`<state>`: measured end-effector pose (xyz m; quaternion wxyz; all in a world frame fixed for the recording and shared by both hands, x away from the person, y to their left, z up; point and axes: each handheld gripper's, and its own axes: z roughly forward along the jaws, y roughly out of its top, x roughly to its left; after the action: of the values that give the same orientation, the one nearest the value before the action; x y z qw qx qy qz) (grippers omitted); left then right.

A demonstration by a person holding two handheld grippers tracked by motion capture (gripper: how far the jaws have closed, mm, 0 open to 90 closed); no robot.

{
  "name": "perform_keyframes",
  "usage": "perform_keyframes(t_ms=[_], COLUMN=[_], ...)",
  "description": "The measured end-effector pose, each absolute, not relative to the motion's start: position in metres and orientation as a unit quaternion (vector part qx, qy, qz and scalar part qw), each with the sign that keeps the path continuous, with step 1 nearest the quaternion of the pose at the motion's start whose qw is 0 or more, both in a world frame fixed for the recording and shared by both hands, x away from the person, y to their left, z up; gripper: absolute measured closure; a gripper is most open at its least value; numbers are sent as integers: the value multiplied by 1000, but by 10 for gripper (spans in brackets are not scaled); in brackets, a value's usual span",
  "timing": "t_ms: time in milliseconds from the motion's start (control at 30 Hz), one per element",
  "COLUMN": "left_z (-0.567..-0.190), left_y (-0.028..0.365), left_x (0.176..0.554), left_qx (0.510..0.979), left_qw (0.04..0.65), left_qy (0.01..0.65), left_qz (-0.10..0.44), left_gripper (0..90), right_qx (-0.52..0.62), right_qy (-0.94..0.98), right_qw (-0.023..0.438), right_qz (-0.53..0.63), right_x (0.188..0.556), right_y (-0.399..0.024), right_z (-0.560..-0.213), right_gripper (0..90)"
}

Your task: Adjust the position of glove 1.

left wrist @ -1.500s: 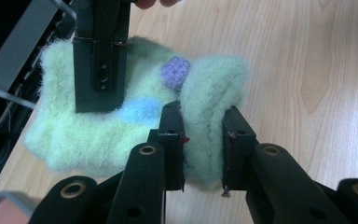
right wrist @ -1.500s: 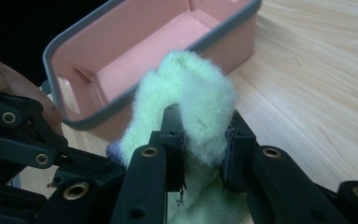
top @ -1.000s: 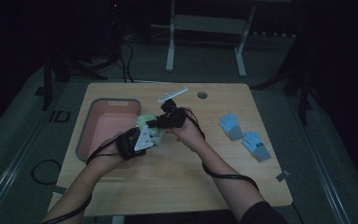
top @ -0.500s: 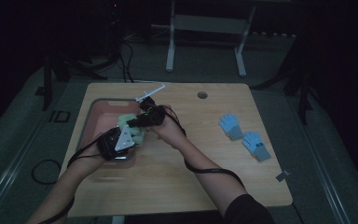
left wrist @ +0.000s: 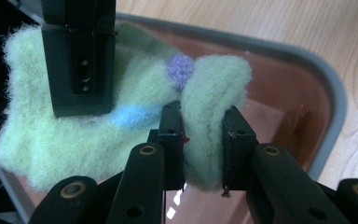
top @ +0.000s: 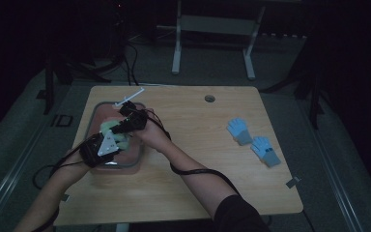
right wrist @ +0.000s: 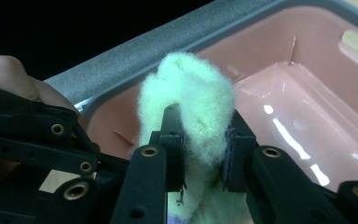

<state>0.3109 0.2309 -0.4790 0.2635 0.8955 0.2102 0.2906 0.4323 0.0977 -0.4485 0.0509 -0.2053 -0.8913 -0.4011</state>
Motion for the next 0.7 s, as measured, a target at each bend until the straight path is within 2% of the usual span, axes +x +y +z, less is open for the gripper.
perform_keyframes(t_ms=[467,667,700], left_z=[-500,-504,-506], left_y=[235,231,228], left_x=[346,357,361], left_qx=[919,930,934], left_qw=[243,223,212], left_qy=[218,220,219], left_qz=[220,194,184], left_gripper=[741,725,720], right_qx=[-251,-244,-242], right_qy=[-894,-900,-903], right_qw=[65,56,48], right_qz=[-364,-357,-353], right_x=[464,464,463], right_y=[99,101,99], right_z=[-492,-491,-490], right_gripper=[742,668,632])
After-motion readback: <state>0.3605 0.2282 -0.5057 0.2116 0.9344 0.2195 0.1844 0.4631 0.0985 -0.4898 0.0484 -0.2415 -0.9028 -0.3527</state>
